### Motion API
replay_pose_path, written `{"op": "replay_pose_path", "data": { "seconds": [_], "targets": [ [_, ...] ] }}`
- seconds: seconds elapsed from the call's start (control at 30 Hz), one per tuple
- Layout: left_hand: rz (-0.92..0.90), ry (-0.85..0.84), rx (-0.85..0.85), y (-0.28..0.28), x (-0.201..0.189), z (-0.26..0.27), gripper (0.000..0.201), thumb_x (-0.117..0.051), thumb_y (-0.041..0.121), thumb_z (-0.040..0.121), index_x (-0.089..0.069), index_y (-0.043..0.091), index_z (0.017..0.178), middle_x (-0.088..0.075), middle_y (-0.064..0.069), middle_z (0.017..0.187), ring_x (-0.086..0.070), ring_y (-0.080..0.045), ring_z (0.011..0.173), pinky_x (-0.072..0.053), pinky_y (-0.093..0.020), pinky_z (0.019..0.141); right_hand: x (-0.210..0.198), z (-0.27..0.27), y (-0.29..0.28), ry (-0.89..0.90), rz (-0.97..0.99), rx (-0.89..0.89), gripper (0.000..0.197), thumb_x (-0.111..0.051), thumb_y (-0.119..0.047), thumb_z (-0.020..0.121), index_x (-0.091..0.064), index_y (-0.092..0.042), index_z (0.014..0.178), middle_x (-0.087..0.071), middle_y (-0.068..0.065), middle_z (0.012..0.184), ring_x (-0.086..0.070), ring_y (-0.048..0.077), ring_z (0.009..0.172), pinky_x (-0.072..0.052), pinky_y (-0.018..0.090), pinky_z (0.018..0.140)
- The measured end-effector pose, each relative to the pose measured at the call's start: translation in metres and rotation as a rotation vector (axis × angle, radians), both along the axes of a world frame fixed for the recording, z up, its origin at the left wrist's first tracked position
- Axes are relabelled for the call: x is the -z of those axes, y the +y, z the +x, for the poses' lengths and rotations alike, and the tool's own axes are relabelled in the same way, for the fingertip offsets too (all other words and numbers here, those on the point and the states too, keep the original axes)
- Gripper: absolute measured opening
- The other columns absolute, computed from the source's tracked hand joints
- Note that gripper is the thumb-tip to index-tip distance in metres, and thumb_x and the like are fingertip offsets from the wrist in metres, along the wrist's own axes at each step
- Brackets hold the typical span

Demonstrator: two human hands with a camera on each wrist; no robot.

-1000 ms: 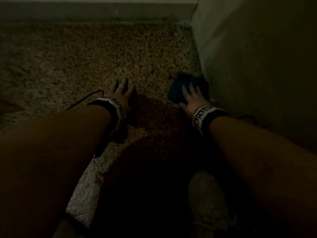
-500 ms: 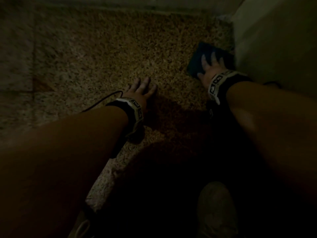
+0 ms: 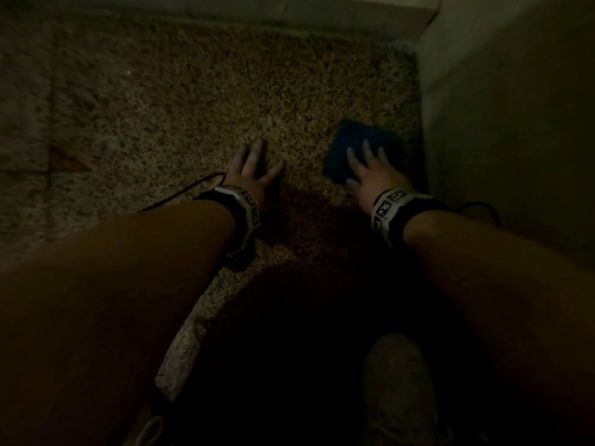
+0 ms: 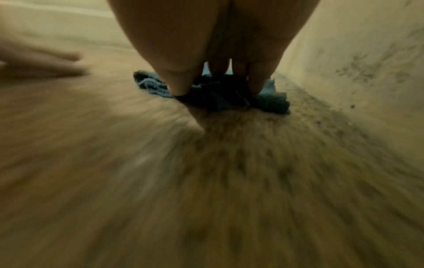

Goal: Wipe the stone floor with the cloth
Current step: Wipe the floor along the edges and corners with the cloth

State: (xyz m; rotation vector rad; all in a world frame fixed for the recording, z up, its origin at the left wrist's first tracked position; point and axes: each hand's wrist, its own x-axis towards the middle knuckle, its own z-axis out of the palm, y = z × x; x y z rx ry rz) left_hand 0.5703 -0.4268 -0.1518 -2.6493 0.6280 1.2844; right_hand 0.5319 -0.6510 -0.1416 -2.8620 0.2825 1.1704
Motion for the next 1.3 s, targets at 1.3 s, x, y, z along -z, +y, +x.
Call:
{"op": "replay_pose_path", "data": {
  "seconds": [1.3],
  "targets": [
    [0.068,0.016,-0.165,0.037,-0.006,-0.008,0.089,-0.042,0.066,0.088,0.02,0.041,0.146,0.038,0.001,0.15,0.028,-0.034,0.14,-0.001,-0.061,0.113,0.001,-0.006,0.062,0.045,0.066,-0.142,0.06,-0.026,-0.034,0.104,0.012,-0.029,0.151,0.021,0.004,0.157,0.012,0.032,0.145,-0.002,0.043,0.118]
  ]
}}
